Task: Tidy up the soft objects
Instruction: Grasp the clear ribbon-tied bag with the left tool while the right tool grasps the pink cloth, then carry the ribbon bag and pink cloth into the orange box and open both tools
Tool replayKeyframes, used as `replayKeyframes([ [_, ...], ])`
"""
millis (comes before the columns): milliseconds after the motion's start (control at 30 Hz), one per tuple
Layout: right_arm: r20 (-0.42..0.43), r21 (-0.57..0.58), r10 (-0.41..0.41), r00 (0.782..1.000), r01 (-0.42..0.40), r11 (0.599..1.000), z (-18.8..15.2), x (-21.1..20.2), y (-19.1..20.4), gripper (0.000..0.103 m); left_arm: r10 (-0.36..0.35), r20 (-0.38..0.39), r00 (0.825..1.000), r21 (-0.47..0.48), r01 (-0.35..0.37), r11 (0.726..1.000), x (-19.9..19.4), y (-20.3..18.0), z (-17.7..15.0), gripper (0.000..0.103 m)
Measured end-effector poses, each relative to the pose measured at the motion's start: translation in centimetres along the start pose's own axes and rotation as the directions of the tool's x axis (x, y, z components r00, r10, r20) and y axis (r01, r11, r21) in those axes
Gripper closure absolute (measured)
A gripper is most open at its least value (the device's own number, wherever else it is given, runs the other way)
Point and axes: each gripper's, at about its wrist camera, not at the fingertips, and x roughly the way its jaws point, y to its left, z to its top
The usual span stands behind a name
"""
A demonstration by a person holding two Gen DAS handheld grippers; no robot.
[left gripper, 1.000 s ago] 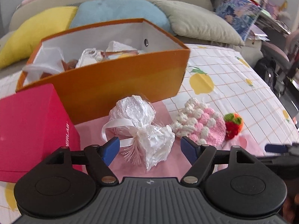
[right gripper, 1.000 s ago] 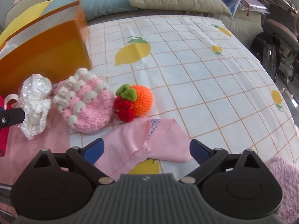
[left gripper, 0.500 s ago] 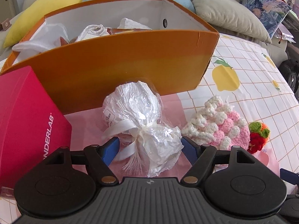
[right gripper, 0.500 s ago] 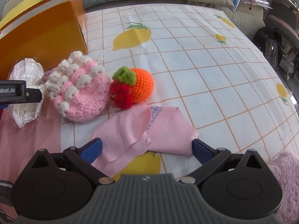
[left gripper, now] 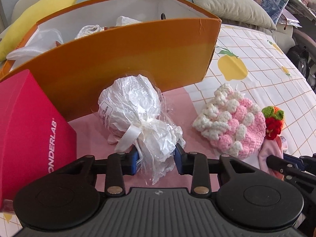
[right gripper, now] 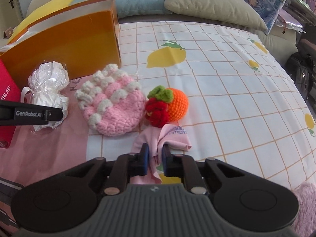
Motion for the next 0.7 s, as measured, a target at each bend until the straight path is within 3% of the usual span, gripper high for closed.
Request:
replayKeyframes([
  [300, -0.015, -0.046, 0.069, 0.997, -0.070, 0.996, -0.2, -1.1, 1.5, 0.095, -0.046, 0.041, 0.998, -0.023, 0.047, 0.999, -4.0, 0.8, -2.1, 0.066],
  [700, 0.109, -0.214, 0.204, 0.973, -0.177, 0.961, -0.4, -6.0, 5.5, 0.095, -0.121, 0.151, 0.981, -0.006, 0.124, 0.992, -10.2, 1.4, -2.9, 0.066],
])
